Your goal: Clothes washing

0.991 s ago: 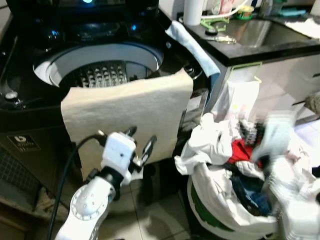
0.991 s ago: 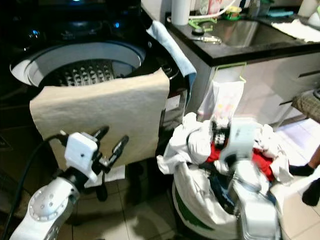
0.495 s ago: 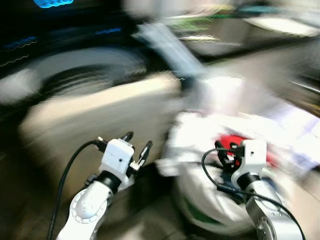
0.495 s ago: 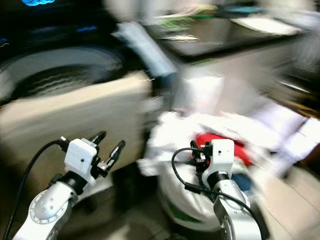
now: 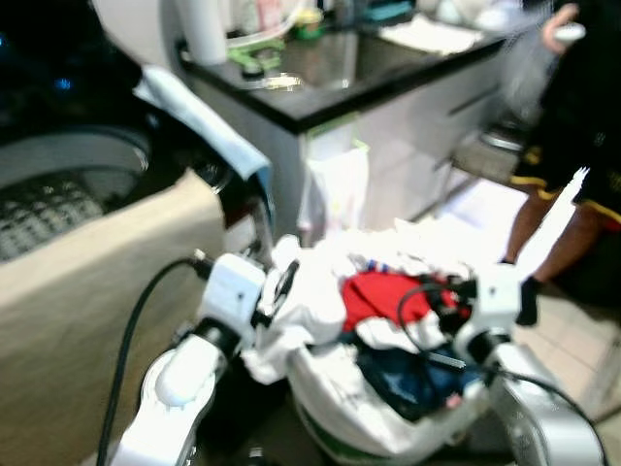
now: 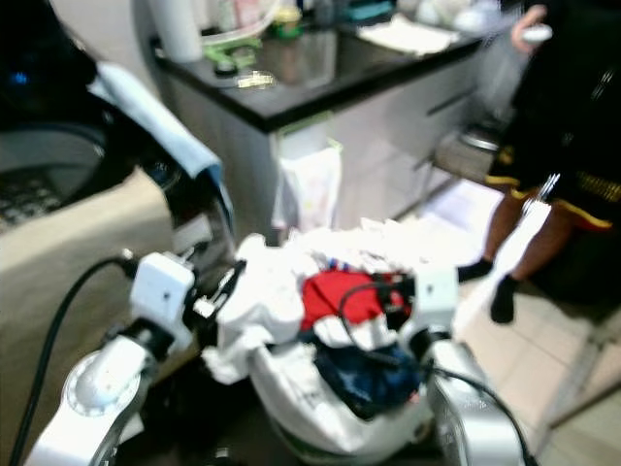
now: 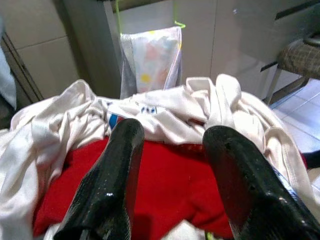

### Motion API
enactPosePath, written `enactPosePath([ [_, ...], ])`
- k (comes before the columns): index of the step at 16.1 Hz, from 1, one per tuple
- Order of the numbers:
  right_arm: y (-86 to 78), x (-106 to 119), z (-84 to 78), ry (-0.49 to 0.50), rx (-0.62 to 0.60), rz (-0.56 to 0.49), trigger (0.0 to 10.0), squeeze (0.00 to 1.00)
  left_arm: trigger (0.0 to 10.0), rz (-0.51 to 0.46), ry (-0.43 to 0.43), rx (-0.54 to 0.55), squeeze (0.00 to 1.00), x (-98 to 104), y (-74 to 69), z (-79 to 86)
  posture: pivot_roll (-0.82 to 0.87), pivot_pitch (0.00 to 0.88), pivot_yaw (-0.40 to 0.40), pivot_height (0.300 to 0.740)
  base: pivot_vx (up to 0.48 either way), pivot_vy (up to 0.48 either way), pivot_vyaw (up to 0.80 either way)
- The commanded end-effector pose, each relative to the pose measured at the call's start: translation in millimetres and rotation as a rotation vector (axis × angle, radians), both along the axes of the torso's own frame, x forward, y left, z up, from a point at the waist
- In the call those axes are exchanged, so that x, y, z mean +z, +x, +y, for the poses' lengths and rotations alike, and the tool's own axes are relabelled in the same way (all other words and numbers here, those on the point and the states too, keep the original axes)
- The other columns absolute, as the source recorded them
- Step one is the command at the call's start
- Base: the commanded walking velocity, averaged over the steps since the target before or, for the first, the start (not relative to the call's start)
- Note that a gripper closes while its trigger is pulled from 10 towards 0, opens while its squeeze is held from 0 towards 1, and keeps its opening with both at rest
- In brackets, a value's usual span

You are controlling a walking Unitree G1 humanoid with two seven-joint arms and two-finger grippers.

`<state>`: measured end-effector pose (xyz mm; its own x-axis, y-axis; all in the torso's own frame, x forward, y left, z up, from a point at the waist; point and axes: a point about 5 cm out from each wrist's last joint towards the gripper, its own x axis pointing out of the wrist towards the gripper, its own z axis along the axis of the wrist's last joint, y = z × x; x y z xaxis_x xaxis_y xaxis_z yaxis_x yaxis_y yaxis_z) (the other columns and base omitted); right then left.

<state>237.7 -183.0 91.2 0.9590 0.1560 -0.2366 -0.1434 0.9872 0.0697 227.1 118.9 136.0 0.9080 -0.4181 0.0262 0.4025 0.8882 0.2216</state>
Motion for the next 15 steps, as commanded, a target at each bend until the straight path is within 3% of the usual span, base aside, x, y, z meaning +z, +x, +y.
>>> enactPosePath([
  [1, 4.7, 4.2, 3.6, -0.016, 0.016, -0.026, 10.0, 0.00, 10.0, -0.004, 0.032, 0.051, 0.00, -2.3, 4.3, 7.8, -0.03, 0.000, -0.001, 0.719, 0.000, 0.000, 0.00],
  [6, 7.3, 7.6, 7.1, -0.016, 0.035, -0.046, 10.0, 0.00, 10.0, -0.007, -0.009, 0.038, 0.00, 1.4, 4.3, 4.8, -0.03, 0.000, -0.001, 0.719, 0.000, 0.000, 0.00],
  [10, 6.8, 7.1, 8.7, -0.016, 0.048, -0.044, 10.0, 0.00, 10.0, -0.004, 0.000, 0.032, 0.00, -0.3, 2.7, 4.6, -0.03, 0.000, -0.004, 0.719, 0.000, 0.427, 0.00],
  [12, 4.6, 4.8, 10.0, -0.013, 0.069, -0.032, 10.0, 0.00, 10.0, -0.005, -0.007, 0.016, 0.00, 0.4, 0.4, 4.1, -0.03, 0.000, -0.004, 0.719, 0.000, 0.000, 0.00],
  [15, -5.3, -1.6, 17.0, -0.035, 0.156, 0.003, 10.0, 0.00, 10.0, 0.063, -0.051, -0.168, 0.00, -9.9, -20.3, 3.7, -0.03, 0.000, -0.004, 0.719, 0.000, 0.000, 0.00],
])
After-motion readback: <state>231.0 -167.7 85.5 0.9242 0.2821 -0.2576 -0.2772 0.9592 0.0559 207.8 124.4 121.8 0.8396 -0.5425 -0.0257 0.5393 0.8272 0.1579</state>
